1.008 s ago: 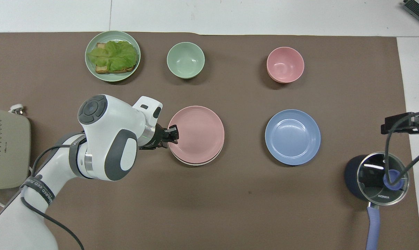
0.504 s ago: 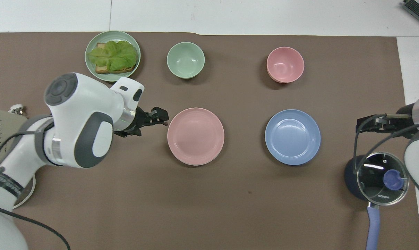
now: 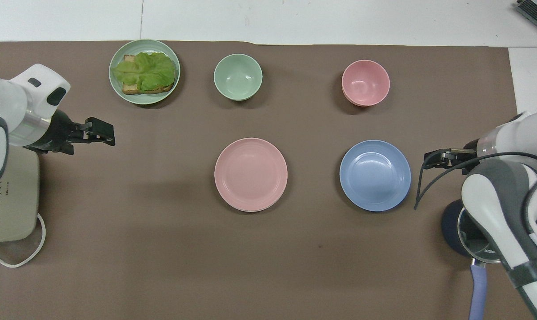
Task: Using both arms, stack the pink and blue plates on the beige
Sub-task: 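Withdraw the left gripper while the right gripper reaches the blue plate, then grasp the rim of the blue plate with the right gripper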
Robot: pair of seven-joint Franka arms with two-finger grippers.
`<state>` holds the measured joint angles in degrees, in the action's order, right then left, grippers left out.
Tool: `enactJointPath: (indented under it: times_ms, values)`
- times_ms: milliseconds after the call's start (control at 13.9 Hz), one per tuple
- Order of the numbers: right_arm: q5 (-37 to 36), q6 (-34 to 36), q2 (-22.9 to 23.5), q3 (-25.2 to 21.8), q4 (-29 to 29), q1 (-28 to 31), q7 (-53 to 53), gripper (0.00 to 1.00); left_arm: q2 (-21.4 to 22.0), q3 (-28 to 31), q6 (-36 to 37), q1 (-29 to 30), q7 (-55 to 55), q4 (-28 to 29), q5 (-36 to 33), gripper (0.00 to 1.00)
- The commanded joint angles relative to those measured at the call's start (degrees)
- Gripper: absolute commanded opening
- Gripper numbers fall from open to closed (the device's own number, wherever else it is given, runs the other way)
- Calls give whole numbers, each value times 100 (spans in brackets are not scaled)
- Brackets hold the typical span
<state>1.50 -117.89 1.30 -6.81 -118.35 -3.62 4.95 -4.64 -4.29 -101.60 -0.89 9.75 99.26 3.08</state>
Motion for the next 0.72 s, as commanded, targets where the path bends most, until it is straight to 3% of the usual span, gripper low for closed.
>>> enactJointPath:
  times_ms: [0,144,360,648]
  values:
    - [131,-522,98,5,-381,36,-187,100,-11,-2,726,105,-367,-599,-413,100]
    - [149,-805,318,5,-461,2,-170,100,76,7,1088,141,-422,-908,-396,100]
    - [430,-972,581,5,-470,-16,-301,100,410,51,1238,177,-500,-909,-396,100]
    - [921,-1174,696,5,-662,-25,-704,100,437,51,1177,168,-457,-909,-360,100]
